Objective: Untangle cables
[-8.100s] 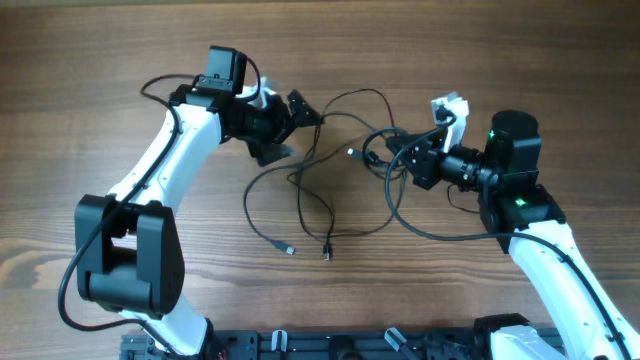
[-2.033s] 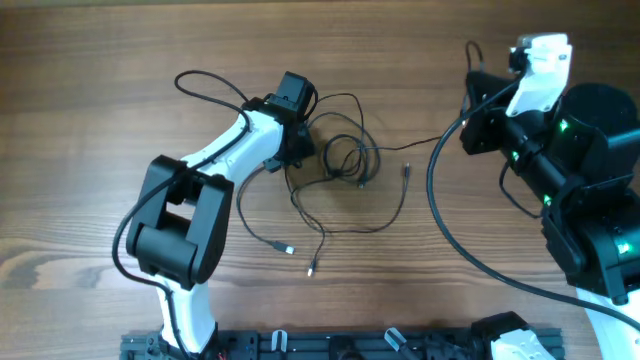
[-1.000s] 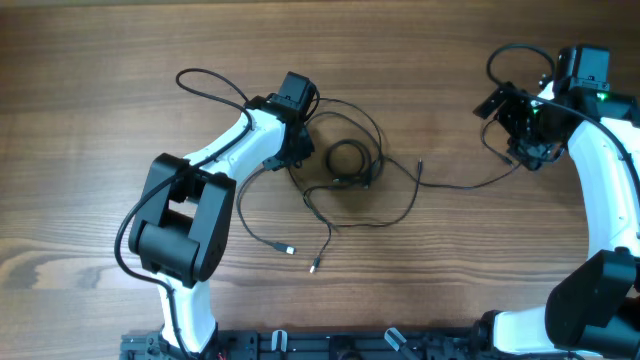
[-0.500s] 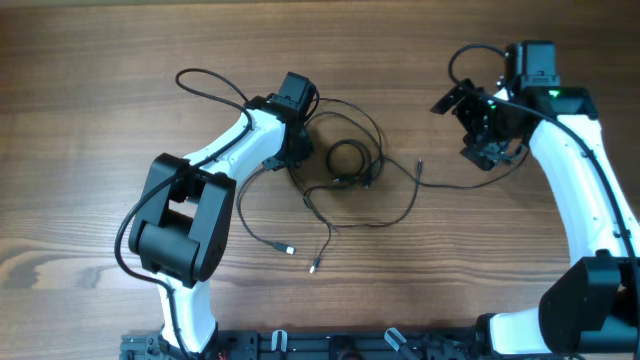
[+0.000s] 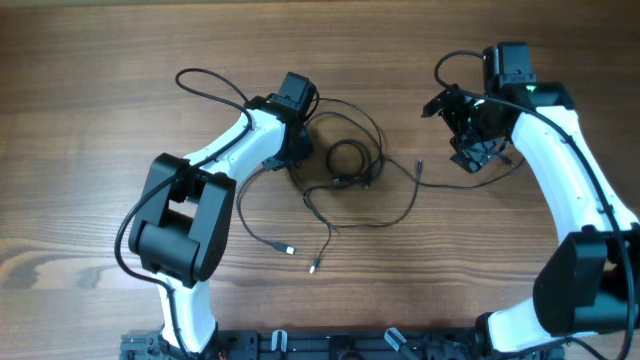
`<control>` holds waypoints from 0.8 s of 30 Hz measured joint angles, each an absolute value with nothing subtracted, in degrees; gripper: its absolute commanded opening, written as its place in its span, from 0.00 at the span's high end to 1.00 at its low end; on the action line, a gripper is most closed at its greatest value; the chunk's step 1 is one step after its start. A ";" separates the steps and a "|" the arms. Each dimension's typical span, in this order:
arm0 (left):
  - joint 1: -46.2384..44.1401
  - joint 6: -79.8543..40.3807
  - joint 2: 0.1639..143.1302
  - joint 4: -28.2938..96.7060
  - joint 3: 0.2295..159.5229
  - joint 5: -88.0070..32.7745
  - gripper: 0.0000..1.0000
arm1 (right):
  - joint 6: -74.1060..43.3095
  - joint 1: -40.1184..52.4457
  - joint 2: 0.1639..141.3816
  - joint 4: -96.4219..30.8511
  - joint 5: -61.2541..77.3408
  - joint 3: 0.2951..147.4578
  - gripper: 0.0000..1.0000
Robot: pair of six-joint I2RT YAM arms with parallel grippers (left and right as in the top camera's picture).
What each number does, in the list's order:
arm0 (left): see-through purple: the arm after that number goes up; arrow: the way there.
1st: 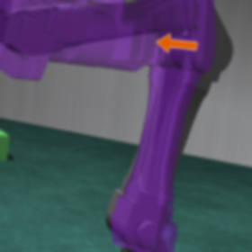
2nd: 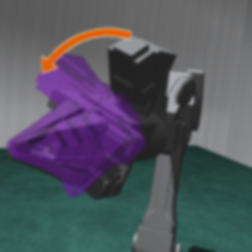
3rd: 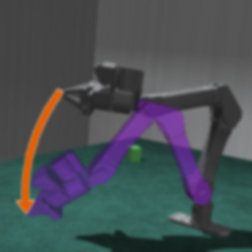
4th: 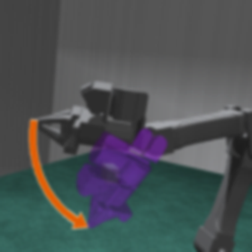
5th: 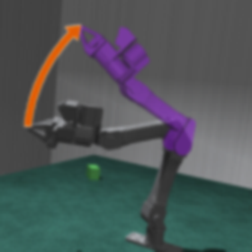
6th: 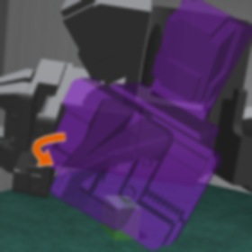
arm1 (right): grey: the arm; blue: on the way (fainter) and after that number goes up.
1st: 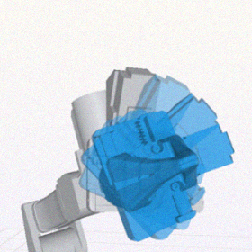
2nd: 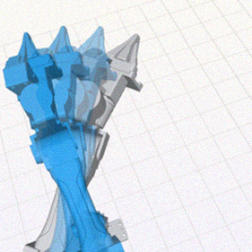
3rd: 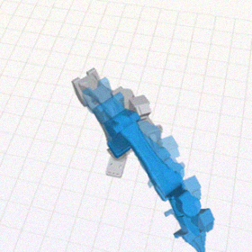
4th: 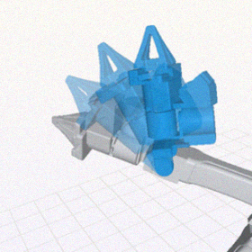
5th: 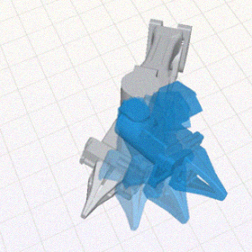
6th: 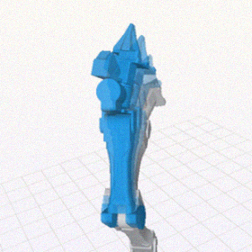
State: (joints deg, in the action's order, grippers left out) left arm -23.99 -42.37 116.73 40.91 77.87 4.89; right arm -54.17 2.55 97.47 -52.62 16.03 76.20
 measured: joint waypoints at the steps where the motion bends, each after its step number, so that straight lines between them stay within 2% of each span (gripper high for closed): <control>1: -23.99 -42.37 116.73 40.91 77.87 4.86 0.67 | -54.43 2.55 98.02 -52.31 16.08 76.20 0.00; 24: -23.99 -42.37 116.75 41.06 77.87 5.10 0.71 | -56.60 8.08 100.97 -45.74 17.58 76.20 0.00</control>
State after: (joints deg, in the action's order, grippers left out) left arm -23.99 -42.37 116.75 41.06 77.87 5.10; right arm -56.60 8.08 100.97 -45.74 17.58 76.20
